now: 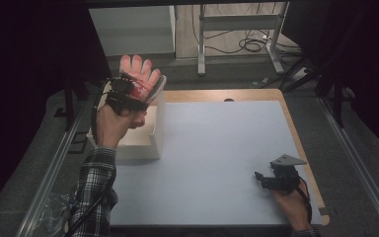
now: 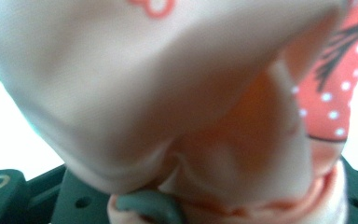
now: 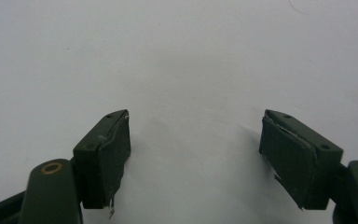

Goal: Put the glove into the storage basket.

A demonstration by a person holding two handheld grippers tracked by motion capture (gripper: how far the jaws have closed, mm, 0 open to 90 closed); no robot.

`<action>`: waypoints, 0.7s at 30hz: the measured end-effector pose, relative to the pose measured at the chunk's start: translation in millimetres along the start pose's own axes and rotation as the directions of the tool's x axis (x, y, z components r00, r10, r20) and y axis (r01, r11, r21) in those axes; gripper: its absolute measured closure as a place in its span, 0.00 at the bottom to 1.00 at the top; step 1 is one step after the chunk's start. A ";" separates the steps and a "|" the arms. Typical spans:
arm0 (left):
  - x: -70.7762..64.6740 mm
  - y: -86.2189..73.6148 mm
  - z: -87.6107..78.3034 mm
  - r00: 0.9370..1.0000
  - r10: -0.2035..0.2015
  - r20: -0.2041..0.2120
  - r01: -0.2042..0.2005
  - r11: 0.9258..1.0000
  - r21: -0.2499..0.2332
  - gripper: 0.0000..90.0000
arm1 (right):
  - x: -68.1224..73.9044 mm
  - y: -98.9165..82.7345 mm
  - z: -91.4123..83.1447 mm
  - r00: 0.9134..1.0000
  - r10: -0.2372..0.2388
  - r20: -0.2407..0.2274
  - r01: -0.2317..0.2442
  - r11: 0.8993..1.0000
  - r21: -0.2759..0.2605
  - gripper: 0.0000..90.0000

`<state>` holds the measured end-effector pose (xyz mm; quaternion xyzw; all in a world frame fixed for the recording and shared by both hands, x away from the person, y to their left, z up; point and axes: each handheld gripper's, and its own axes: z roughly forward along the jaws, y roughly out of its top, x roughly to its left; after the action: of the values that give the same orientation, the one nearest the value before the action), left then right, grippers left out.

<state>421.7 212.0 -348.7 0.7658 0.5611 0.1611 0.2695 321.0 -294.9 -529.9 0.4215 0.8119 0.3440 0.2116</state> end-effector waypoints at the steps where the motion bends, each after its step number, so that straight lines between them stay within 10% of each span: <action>1: 2.7 -1.3 2.2 1.000 -0.006 -0.005 0.006 1.000 0.003 0.51 | 0.1 0.0 0.0 1.000 0.001 0.000 -0.001 1.000 0.000 0.28; 21: 32.2 -18.2 96.0 0.993 -0.074 -0.087 0.078 0.996 0.043 0.49 | 0.0 0.0 0.0 1.000 0.002 -0.001 -0.002 1.000 0.000 0.28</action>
<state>470.6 224.3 -438.3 0.7423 0.6045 0.1705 0.2335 321.0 -295.0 -530.0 0.4220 0.8116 0.3445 0.2111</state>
